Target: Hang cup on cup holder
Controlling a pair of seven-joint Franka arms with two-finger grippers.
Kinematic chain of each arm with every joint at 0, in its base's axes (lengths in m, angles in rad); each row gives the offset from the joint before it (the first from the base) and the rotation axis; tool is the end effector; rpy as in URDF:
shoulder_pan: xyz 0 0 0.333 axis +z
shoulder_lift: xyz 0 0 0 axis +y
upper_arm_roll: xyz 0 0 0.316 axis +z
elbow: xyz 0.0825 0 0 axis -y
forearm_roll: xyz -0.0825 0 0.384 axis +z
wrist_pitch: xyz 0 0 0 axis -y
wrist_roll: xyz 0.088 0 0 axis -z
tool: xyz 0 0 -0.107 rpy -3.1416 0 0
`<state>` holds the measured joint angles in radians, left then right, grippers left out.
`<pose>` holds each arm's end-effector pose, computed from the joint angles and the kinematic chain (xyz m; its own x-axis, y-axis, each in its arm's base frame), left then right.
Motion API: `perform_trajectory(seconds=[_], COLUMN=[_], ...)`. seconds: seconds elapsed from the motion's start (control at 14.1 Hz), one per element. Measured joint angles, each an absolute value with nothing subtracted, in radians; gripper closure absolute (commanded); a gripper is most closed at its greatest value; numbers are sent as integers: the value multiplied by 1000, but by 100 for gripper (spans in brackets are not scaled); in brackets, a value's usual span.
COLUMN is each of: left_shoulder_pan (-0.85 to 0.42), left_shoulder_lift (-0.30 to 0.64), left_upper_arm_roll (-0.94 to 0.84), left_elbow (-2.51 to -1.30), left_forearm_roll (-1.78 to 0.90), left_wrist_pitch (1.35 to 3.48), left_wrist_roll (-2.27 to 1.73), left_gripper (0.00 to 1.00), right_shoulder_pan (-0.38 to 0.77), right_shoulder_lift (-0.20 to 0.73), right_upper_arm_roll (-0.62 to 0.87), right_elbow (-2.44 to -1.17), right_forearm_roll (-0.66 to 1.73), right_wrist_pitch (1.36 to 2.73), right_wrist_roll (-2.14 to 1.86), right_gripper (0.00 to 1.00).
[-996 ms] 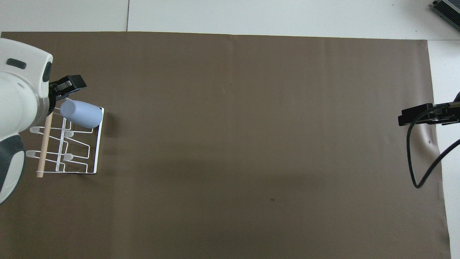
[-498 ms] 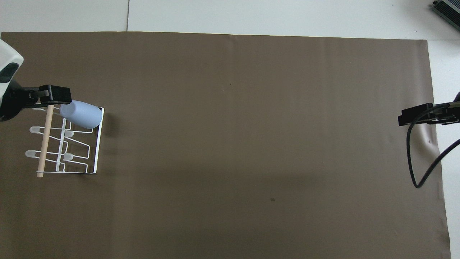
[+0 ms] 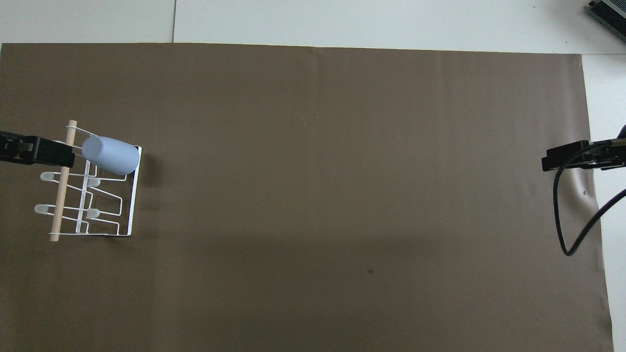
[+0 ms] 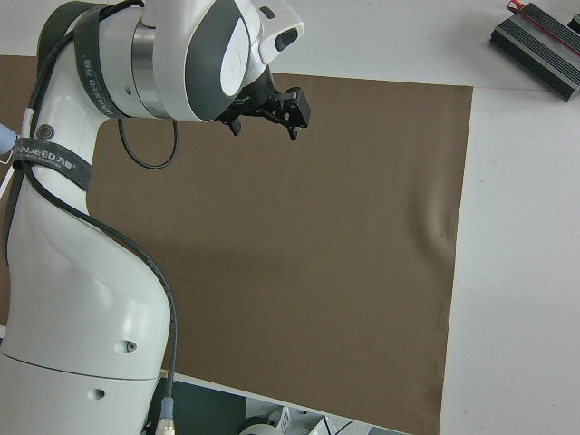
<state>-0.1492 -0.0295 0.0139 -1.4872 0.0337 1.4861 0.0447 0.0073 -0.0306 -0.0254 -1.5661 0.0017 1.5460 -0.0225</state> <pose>0.5320 -0.0684 0.6722 0.9840 -0.1761 0.0269 -0.1752 -0.9839 -0.0343 0.5427 -0.0099 0.6413 0.9999 0.0044 0.0105 0.0045 -1.0000 -0.0022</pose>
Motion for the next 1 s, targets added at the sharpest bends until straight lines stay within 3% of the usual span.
perform_trajectory(seconds=[1.0], left_shoulder_pan=[-136], left_shoulder_lift=[-25], left_upper_arm_roll=[-1], left_elbow=[-1463], left_forearm_roll=[-13], left_wrist_pitch=[1442], left_wrist_roll=[64], left_gripper=[0], right_shoulder_pan=[7], right_shoulder_lift=[-31], right_upper_arm_roll=[-25], right_elbow=[-1566], right_forearm_roll=[2], right_wrist_pitch=[1546], right_wrist_roll=[-23], right_gripper=[0])
